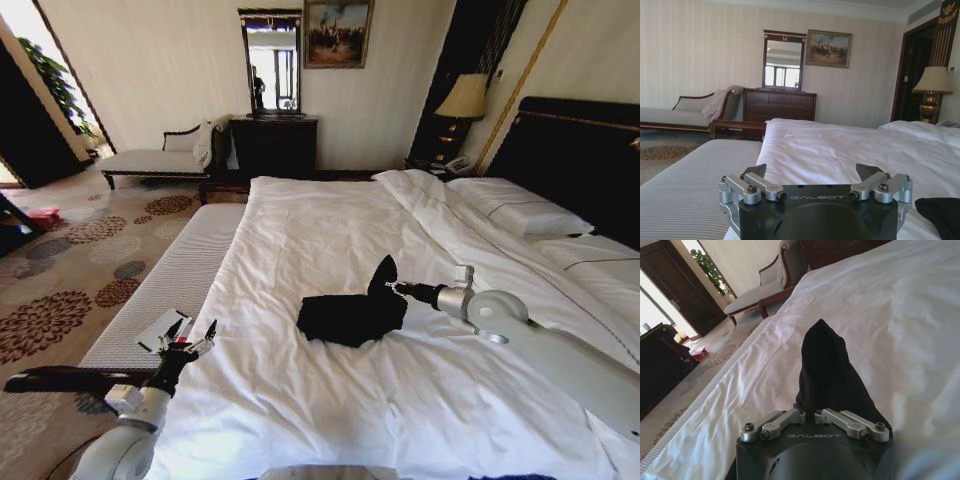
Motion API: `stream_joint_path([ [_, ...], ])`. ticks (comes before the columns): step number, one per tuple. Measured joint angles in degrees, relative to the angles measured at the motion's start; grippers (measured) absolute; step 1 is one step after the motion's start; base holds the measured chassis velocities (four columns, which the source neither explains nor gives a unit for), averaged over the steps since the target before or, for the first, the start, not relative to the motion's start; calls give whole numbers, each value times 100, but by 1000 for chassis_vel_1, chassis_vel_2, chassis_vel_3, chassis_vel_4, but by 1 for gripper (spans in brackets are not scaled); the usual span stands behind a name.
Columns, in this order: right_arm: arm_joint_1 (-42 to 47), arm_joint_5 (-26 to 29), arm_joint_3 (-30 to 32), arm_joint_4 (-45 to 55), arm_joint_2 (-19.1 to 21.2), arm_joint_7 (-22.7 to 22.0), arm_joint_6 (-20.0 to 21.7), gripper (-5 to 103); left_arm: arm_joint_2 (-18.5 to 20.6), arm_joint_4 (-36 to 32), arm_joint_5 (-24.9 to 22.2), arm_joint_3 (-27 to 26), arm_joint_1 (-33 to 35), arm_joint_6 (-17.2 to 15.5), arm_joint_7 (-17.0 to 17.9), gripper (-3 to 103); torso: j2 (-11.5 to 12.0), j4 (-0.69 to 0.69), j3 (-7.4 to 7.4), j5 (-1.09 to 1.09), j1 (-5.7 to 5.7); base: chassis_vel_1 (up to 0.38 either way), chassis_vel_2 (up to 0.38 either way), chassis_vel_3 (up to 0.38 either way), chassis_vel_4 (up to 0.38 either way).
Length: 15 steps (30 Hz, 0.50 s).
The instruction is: Fold the clothes on the bed.
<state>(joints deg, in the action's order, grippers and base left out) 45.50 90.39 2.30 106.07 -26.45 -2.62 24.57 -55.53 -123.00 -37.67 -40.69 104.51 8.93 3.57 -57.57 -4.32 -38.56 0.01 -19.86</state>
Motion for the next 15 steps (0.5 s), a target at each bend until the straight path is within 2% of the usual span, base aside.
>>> stream_joint_path([
  [3,-313,41,-384,-9,-304,-141,-35,2,0,0,0,0,0,0,0,100,0,1,0,0,0,0,0,0,0],
  [5,-360,16,-450,-20,-356,-146,-36,2,0,0,0,0,0,0,0,100,0,1,0,1,0,0,0,0,0],
  [8,-601,-491,-857,-124,-714,26,-38,2,0,0,0,0,0,0,0,100,0,1,0,1,0,0,0,0,0],
  [15,-706,-946,-1160,-232,-1031,180,-52,2,0,0,0,0,0,0,0,100,0,1,0,0,0,0,0,0,0],
])
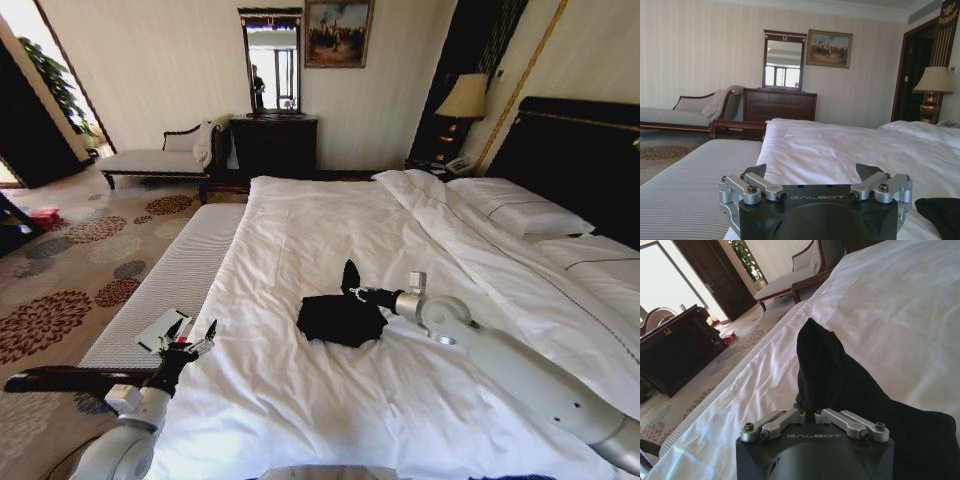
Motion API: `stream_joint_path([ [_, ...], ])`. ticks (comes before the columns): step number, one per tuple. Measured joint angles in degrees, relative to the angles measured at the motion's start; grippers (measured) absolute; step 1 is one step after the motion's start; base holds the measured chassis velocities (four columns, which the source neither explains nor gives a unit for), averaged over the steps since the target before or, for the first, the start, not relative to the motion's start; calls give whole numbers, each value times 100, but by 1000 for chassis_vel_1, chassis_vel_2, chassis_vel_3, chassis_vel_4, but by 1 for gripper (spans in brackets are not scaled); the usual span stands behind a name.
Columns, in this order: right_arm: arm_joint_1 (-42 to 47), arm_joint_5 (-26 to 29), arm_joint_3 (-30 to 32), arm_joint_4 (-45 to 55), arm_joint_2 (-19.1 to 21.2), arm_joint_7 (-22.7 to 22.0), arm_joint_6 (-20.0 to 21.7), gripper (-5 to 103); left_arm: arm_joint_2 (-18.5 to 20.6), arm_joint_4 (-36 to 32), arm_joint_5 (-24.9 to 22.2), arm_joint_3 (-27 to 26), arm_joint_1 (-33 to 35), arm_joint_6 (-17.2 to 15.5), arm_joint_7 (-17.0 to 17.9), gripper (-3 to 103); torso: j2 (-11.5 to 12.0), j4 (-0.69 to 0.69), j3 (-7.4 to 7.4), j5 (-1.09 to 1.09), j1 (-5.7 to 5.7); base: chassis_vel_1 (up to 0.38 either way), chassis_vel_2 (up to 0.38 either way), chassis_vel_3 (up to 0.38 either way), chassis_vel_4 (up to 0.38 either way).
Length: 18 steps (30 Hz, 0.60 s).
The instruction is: Fold the clothes on the bed.
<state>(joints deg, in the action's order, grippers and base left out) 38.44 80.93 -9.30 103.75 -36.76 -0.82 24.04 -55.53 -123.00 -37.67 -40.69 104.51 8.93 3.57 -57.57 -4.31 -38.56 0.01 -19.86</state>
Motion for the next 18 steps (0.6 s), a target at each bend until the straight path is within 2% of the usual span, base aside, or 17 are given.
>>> stream_joint_path([
  [8,139,-392,-156,-329,-345,90,-33,2,0,0,0,0,0,0,0,100,0,-2,0,0,0,0,0,0,0],
  [18,-165,-400,-432,-585,-663,20,-87,2,0,0,0,0,0,0,1,100,0,0,0,0,0,0,0,0,0],
])
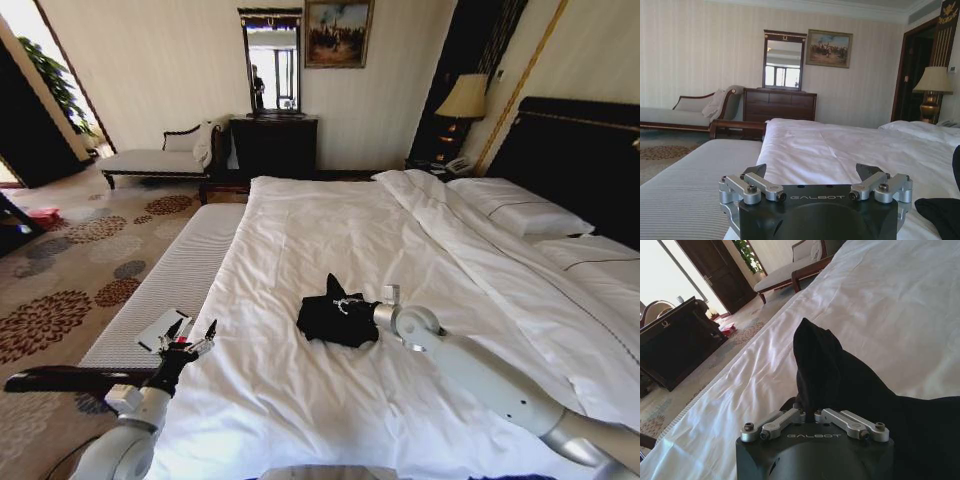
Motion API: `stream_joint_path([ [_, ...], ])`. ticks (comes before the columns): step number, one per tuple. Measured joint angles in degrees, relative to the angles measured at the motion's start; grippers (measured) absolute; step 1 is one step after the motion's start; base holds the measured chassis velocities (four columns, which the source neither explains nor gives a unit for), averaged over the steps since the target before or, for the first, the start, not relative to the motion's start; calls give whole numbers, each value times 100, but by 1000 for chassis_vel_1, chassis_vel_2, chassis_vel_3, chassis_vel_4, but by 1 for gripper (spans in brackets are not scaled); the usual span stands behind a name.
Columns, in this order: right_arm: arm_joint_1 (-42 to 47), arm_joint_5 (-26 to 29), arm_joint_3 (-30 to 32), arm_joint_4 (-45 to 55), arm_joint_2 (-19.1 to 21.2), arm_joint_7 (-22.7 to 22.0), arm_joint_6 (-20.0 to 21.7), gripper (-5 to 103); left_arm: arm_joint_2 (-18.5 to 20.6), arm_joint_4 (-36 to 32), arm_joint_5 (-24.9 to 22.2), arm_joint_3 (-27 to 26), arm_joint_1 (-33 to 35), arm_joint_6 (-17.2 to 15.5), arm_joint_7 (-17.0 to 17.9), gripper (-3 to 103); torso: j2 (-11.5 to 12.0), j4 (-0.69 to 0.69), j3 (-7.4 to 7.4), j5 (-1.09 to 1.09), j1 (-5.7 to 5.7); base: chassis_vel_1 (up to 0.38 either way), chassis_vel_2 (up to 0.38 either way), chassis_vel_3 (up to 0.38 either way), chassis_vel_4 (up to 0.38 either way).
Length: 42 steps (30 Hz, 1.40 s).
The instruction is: Fold the clothes on the bed.
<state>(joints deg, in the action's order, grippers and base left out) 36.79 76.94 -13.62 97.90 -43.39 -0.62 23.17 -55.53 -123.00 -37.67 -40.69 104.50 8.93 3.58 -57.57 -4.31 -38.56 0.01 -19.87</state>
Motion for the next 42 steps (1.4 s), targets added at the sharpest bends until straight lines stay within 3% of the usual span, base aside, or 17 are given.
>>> stream_joint_path([
  [8,63,-346,-119,110,-94,74,-2,-1,0,0,0,0,0,-1,0,100,0,-1,0,-1,0,0,0,0,0],
  [14,-10,-1130,-277,420,-121,399,-56,25,0,0,0,0,0,0,0,100,0,0,0,0,0,0,0,0,0],
  [16,-44,-1126,-282,500,-112,371,-76,25,0,0,0,0,0,0,0,100,0,0,0,-1,0,0,0,0,0],
  [18,-137,-1078,-293,633,-44,297,-108,36,0,0,0,0,0,0,0,100,0,1,0,0,0,0,0,0,0],
  [19,-137,-1078,-293,633,-44,297,-108,36,0,0,0,0,0,0,0,100,0,1,0,0,0,0,0,0,0],
  [23,-124,-999,-89,861,161,286,-136,58,0,0,0,0,0,0,0,100,0,1,0,0,0,0,0,0,0],
  [24,-124,-999,-89,861,161,286,-136,58,0,0,0,0,0,0,0,100,0,1,0,0,0,0,0,0,0],
  [25,-82,-996,-23,886,192,298,-138,58,0,0,0,0,0,-1,0,100,0,1,0,0,0,0,0,0,0],
  [28,303,-1099,403,955,353,409,-218,74,0,0,0,0,0,0,0,100,0,-1,0,-1,0,0,0,0,0],
  [31,627,-1293,642,900,406,417,-335,80,0,0,0,0,0,0,0,100,0,-2,0,-1,0,0,0,0,0],
  [33,930,-1737,874,699,383,467,-636,90,0,0,0,0,0,0,0,100,0,-1,1,-1,0,0,0,0,0],
  [35,1049,-1839,991,647,359,479,-758,95,0,0,0,0,0,0,0,100,0,0,0,-1,0,0,0,0,0],
  [36,1369,-1936,1352,573,296,477,-1043,99,0,0,1,0,0,0,1,100,0,0,0,-4,0,0,0,0,0],
  [39,1678,-2009,1828,514,235,479,-1330,100,1,0,0,0,0,0,0,100,0,0,0,-2,0,0,0,0,0],
  [41,2153,-2309,2641,421,186,653,-1737,100,0,0,1,0,0,0,0,100,0,0,0,-2,0,0,0,0,0],
  [42,2153,-2309,2641,421,186,653,-1737,100,0,0,1,0,0,0,0,100,0,0,0,-2,0,0,0,0,0],
])
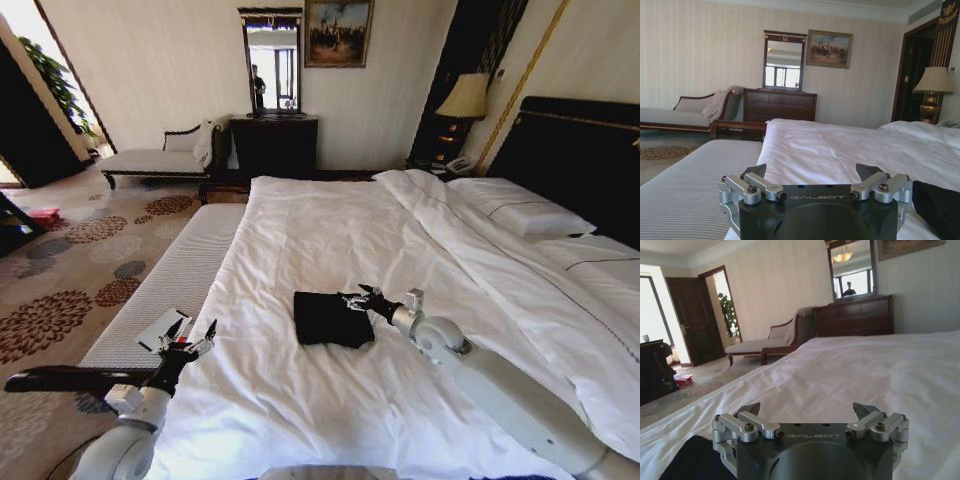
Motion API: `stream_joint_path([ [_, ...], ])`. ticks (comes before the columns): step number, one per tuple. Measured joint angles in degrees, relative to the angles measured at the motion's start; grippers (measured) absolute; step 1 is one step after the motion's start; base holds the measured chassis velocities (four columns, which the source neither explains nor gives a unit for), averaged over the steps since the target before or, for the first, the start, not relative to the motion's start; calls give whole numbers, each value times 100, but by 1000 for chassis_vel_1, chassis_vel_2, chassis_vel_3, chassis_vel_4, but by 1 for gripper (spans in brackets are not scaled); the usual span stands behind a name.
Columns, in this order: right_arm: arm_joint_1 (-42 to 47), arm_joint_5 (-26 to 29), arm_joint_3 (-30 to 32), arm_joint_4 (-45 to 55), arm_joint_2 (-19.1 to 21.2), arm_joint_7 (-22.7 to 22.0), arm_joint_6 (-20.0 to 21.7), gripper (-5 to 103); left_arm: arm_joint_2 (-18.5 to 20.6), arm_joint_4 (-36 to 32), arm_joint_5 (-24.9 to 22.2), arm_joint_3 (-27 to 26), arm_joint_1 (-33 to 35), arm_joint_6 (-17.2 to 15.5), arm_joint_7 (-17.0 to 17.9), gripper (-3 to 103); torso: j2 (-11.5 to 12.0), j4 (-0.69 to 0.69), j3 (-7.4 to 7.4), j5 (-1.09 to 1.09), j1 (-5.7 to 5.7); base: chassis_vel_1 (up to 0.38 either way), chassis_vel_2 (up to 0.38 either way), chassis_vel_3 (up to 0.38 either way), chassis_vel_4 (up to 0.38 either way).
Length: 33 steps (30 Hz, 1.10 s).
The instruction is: Fold the clothes on the bed.
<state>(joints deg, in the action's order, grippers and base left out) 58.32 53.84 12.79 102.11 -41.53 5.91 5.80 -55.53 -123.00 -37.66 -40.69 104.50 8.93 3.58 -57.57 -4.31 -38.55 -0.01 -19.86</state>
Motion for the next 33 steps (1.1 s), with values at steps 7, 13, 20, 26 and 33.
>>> stream_joint_path([
  [7,1469,-1808,2111,-97,-501,442,-1226,100,0,0,0,0,0,1,0,100,0,-2,1,-1,0,0,0,0,0],
  [13,2133,-2192,2904,8,-931,454,-1608,100,0,0,0,0,0,1,0,100,-1,-1,0,0,0,0,0,0,0],
  [20,2760,-2577,3520,328,-1477,441,-1874,100,0,0,0,0,0,1,0,100,-1,1,1,1,0,0,0,0,0],
  [26,3091,-2721,3669,488,-1765,470,-1958,100,0,0,0,0,0,1,0,100,-1,-1,1,2,1,0,0,0,0],
  [33,3134,-2801,3622,447,-1954,470,-2024,100,0,1,0,0,0,0,0,100,0,0,0,1,0,0,0,0,0],
])
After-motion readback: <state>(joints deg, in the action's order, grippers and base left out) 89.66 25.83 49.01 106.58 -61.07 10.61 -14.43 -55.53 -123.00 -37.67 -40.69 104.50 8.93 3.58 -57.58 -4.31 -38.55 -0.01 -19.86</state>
